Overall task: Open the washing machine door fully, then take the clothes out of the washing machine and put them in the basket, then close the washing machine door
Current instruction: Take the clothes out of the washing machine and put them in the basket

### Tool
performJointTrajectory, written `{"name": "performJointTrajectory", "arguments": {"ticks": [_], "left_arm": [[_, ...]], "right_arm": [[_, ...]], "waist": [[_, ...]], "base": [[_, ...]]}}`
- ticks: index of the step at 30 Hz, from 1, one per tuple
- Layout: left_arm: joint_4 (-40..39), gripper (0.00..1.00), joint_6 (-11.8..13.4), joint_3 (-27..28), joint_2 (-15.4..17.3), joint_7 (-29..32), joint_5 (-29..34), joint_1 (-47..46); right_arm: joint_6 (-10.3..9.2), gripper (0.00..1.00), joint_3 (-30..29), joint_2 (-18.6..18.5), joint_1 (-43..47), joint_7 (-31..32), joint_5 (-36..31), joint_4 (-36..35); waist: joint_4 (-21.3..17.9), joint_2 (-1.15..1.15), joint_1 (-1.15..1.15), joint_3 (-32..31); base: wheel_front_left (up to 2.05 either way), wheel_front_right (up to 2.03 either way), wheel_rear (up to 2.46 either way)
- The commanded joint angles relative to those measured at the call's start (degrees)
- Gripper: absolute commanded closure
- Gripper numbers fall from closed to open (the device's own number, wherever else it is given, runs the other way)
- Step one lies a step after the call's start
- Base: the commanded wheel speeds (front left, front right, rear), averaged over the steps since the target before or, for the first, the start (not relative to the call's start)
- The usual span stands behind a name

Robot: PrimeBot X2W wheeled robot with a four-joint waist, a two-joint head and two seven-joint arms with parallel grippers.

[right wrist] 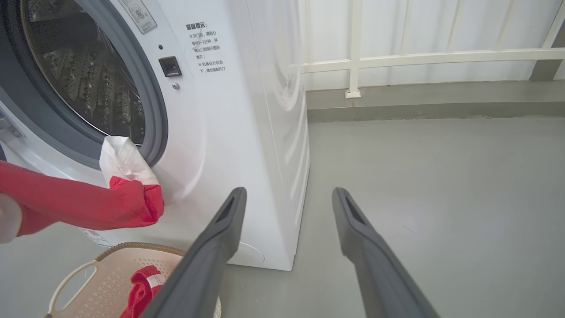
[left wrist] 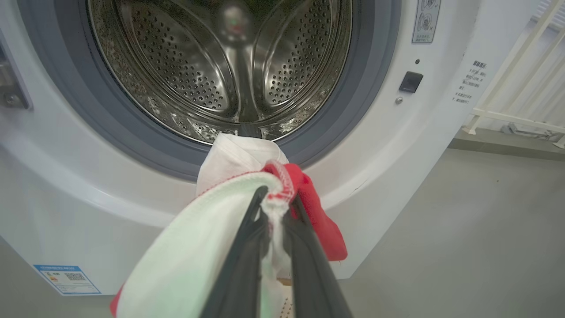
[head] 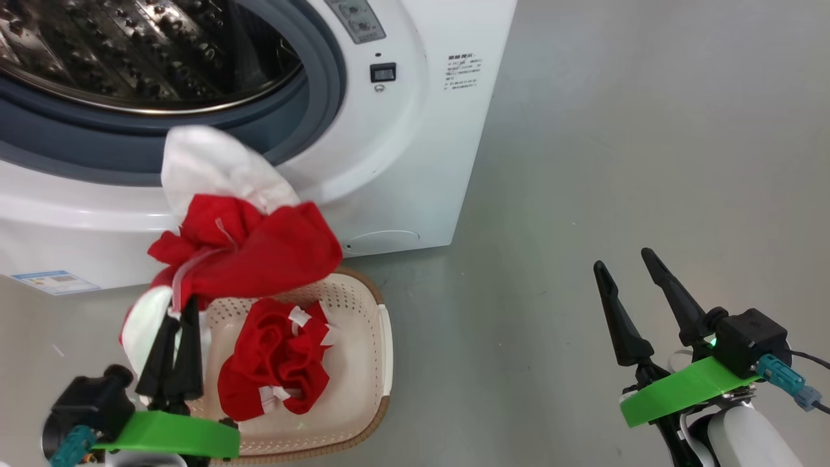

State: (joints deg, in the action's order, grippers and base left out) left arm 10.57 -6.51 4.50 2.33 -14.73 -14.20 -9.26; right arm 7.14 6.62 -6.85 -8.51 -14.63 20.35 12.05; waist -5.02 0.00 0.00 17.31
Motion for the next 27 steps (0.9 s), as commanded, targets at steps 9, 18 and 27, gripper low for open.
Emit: {"name": "performJointTrajectory", "arguments": {"ticks": [9,18,27], "left_arm": [[10.39,1.0,-0.32,1.39,0.55,-0.27,2.57,-0.83],[21.36,1.0,-0.81,0.47,0.55,-0.27,4.82,-7.04],[31.39,1.0,-0.95,-1.95,1.71,-0.27,5.05,-13.98]], "right_arm": [[0.35,0.0,1.77,-0.01,-1.29,-0.37,-0.37,-1.52],[0.35,0.0,2.2,0.36,-3.15,-0.37,-0.57,-2.01],[0.35,0.0,2.48,1.37,-5.3,-0.37,-0.69,-2.35]], "waist": [[-0.77,0.0,0.0,1.94],[-1.47,0.0,0.0,6.19],[-2.27,0.0,0.0,11.32]], "base": [[0.0,0.0,0.0],[0.0,0.0,0.0],[0.0,0.0,0.0]]}}
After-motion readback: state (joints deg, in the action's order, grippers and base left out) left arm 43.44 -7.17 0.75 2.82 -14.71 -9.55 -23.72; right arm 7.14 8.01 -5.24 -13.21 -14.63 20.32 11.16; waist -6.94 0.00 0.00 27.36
